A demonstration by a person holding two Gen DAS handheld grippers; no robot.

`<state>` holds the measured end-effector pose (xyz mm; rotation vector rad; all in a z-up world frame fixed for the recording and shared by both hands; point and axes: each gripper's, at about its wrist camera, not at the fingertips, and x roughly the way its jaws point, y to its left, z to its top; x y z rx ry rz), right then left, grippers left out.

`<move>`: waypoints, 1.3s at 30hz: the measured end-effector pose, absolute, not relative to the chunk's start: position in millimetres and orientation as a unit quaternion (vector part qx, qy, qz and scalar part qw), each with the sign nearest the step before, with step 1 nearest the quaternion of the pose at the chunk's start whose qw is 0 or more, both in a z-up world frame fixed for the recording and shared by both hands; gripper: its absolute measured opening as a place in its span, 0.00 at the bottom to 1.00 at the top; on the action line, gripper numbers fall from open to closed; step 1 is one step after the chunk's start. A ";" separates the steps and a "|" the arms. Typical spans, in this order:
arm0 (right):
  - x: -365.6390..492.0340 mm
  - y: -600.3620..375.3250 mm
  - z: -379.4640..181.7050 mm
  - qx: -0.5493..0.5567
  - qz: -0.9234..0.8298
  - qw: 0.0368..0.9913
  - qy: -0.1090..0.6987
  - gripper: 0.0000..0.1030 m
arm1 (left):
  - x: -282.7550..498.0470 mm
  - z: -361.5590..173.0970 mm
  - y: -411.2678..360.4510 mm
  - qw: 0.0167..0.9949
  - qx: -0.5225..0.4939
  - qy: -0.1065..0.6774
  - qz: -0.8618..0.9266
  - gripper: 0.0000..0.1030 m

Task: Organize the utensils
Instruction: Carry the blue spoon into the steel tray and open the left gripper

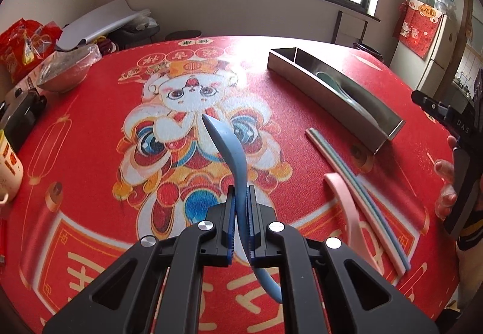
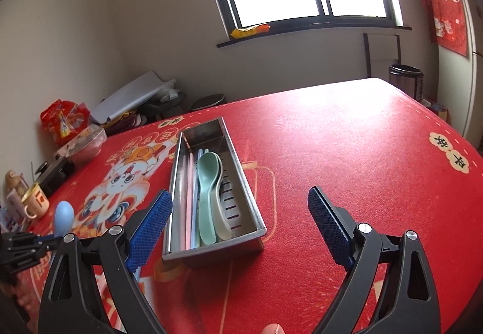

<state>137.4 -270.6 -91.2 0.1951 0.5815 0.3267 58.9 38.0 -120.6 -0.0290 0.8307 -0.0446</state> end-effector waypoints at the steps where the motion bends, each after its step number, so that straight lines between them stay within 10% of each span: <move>1: 137.3 -272.0 -91.7 0.098 0.156 0.940 0.287 0.86 | 62.2 -116.5 35.5 0.916 -0.016 0.400 -0.023 0.06; 39: 155.4 -301.9 -106.5 0.147 0.102 0.923 0.340 0.86 | 256.0 -140.7 -123.0 0.870 -0.039 0.486 -0.081 0.07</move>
